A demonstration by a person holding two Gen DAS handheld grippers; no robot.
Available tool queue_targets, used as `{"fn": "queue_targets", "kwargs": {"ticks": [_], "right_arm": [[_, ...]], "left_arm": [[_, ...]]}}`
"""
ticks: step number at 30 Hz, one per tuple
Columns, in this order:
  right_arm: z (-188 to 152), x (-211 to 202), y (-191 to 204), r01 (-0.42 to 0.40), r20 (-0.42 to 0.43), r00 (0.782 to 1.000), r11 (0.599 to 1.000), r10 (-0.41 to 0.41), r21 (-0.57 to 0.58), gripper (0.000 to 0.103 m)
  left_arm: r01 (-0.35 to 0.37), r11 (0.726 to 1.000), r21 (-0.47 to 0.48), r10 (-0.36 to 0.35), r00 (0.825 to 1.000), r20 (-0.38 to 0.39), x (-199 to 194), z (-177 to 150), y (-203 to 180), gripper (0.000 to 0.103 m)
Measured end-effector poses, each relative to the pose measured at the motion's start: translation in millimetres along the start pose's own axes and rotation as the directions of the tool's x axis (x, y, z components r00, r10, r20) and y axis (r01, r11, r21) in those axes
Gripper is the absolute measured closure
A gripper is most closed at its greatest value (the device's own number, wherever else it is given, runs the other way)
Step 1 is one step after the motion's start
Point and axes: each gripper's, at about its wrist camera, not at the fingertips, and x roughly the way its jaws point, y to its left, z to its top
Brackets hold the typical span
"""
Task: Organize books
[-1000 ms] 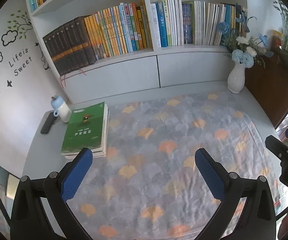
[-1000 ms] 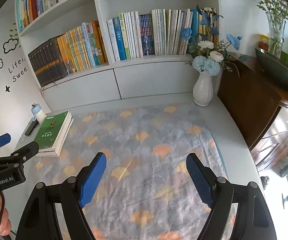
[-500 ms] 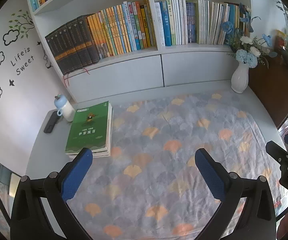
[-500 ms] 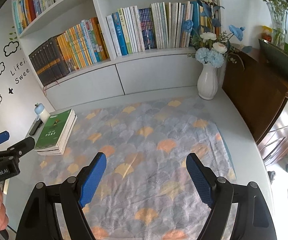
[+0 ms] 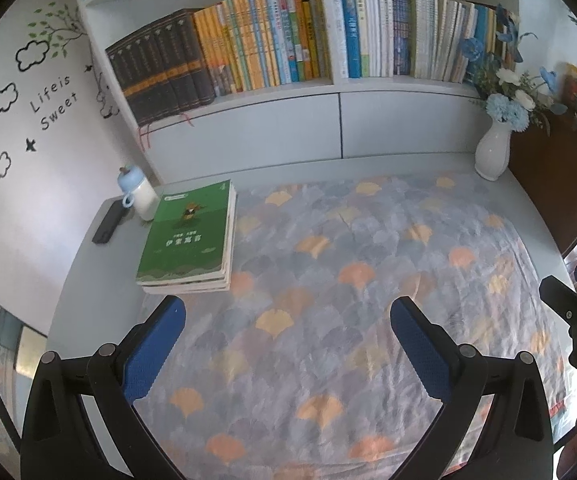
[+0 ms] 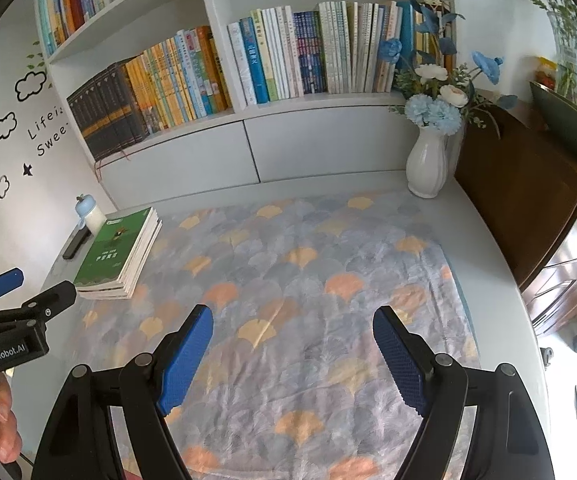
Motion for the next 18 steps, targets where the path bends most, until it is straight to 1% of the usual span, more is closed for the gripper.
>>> {"fn": "queue_targets", "kwargs": {"ticks": [14,18], "right_arm": [[-13,1,29,-0.045,-0.022,0.999,0.997,0.044,-0.054,0.023],[-18,3,40,-0.06,-0.036,0.998,0.996,0.057,-0.073,0.023]], "left_arm": [[-0.057,0.997,-0.049,0.057,0.998,-0.012,-7,-24,31,0.001],[-0.071,0.996,-0.059,0.069,0.997,-0.027,-7,-34,39,0.001]]}}
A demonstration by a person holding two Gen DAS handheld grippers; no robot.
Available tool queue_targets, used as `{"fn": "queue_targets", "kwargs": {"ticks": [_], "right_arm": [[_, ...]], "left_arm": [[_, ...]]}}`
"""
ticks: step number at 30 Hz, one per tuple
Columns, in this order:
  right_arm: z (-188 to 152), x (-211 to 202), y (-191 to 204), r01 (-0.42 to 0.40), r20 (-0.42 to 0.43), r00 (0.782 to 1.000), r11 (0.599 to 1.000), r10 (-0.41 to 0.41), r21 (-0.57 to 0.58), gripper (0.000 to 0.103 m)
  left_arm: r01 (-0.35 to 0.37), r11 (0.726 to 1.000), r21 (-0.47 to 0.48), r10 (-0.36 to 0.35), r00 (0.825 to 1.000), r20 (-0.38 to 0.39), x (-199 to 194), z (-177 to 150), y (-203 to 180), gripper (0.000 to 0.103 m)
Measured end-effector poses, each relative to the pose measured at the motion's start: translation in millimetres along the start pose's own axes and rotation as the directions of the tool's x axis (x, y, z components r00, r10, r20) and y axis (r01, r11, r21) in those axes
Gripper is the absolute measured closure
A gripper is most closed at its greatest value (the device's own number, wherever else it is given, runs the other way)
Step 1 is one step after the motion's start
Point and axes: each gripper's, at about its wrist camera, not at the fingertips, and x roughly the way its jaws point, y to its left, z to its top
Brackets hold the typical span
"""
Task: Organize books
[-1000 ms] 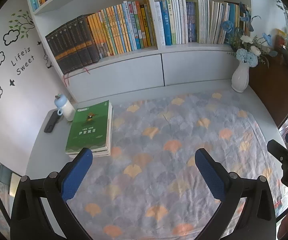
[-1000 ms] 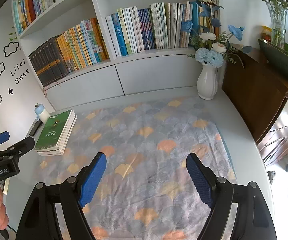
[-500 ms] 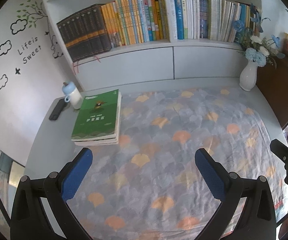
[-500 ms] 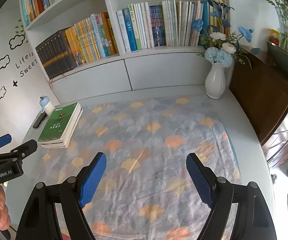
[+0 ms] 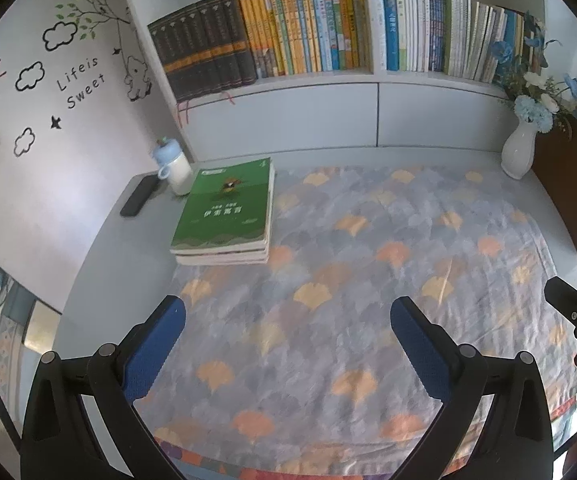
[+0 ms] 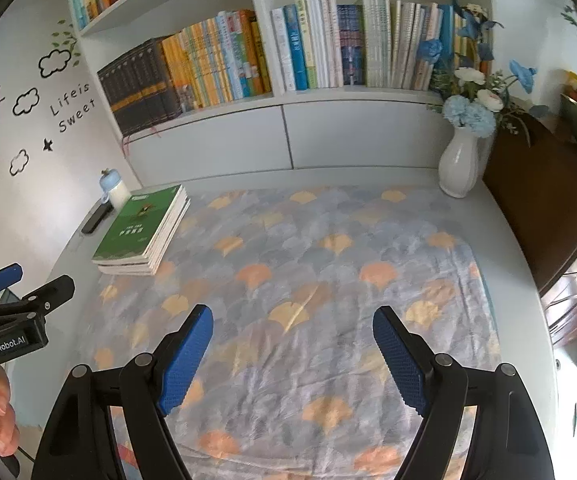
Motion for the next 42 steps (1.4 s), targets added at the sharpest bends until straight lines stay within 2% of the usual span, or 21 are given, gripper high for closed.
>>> {"fn": "queue_targets", "kwargs": {"ticks": [11,14,16,18,21,23,28,31,37,40,42], "right_arm": [[-11,14,40,-0.078,-0.064,0.995,0.995,0.074,-0.064,0.023],[-16,18,48,-0.092,-0.085,0.993,0.993,0.086,-0.076,0.023],[-18,19,53,-0.095,-0.087,0.992,0.992,0.088,-0.084,0.023],[-19,20,55,-0.107,-0.091,0.991,0.991,0.099,-0.085,0.023],[-21,23,54,-0.122,-0.109,0.987,0.99,0.114,-0.066,0.023],[-21,25,54,-0.123,-0.116,0.987,0.99,0.116,-0.061,0.023],[-20,25,55,-0.114,-0.103,0.989,0.992,0.108,-0.058,0.023],[-21,26,55,-0.099,-0.1,0.991,0.993,0.092,-0.065,0.023],[-26,35,51,-0.081,-0.11,0.991,0.995,0.075,-0.055,0.023],[-30,45,49,-0.074,-0.134,0.989,0.996,0.068,-0.043,0.023],[-34,52,48,-0.066,-0.151,0.987,0.997,0.061,-0.028,0.023]], "left_arm": [[-0.043,0.998,-0.05,0.041,0.998,-0.045,4,-36,36,0.001],[-0.019,0.996,-0.082,0.014,0.998,-0.059,5,-40,46,0.001],[0.06,0.988,-0.141,-0.07,0.996,-0.061,3,-41,58,0.001],[0.054,0.986,-0.159,-0.061,0.997,-0.04,-3,-40,64,0.001],[-0.008,0.991,-0.133,0.004,1.0,-0.025,-8,-37,67,0.001],[-0.022,0.992,-0.124,0.02,1.0,-0.022,-9,-36,68,0.001],[0.003,0.993,-0.119,-0.007,0.999,-0.04,-1,-36,67,0.001],[0.045,0.993,-0.112,-0.054,0.995,-0.082,13,-37,62,0.001],[-0.002,0.996,-0.086,-0.01,0.99,-0.138,33,-41,52,0.001],[0.003,0.996,-0.091,-0.012,0.995,-0.097,39,-46,56,0.001],[0.019,0.995,-0.095,-0.03,0.992,-0.12,47,-47,57,0.001]]}}
